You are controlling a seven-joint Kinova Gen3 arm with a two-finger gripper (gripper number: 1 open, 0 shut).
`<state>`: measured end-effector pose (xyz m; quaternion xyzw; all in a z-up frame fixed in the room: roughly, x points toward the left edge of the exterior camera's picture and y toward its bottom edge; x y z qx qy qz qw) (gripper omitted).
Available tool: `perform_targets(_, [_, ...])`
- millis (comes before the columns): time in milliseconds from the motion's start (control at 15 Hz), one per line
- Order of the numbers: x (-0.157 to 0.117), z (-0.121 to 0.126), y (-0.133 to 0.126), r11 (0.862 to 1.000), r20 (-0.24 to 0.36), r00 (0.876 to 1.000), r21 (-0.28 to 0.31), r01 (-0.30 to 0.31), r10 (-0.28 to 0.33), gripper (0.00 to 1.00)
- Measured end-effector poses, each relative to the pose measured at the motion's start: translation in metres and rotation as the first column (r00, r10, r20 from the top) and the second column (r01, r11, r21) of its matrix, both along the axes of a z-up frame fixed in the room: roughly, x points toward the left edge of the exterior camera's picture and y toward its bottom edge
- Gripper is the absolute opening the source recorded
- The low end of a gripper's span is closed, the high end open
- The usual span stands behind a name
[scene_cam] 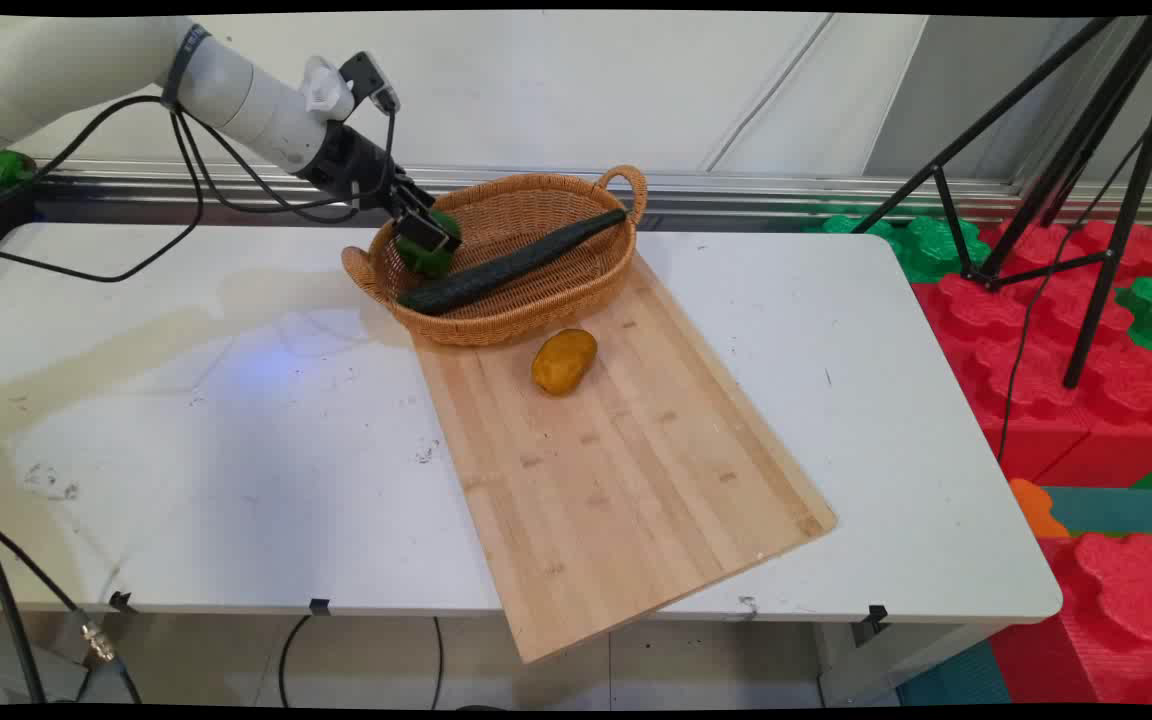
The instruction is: Pick up the potato from the cutting board
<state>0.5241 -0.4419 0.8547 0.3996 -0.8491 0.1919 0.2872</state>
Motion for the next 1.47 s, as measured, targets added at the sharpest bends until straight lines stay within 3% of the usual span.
perform_targets(333, [0.000, 0.009, -0.002, 1.000, -0.005, 1.000, -0.009, 0.019, -0.020, 1.00])
perform_targets(867, [-0.001, 0.055, 0.017, 0.997, -0.026, 0.997, -0.016, 0.075, -0.075, 1.00])
perform_targets(1467, [-0.045, 0.080, 0.062, 0.989, -0.094, 0.986, 0.038, 0.140, -0.136, 1.00])
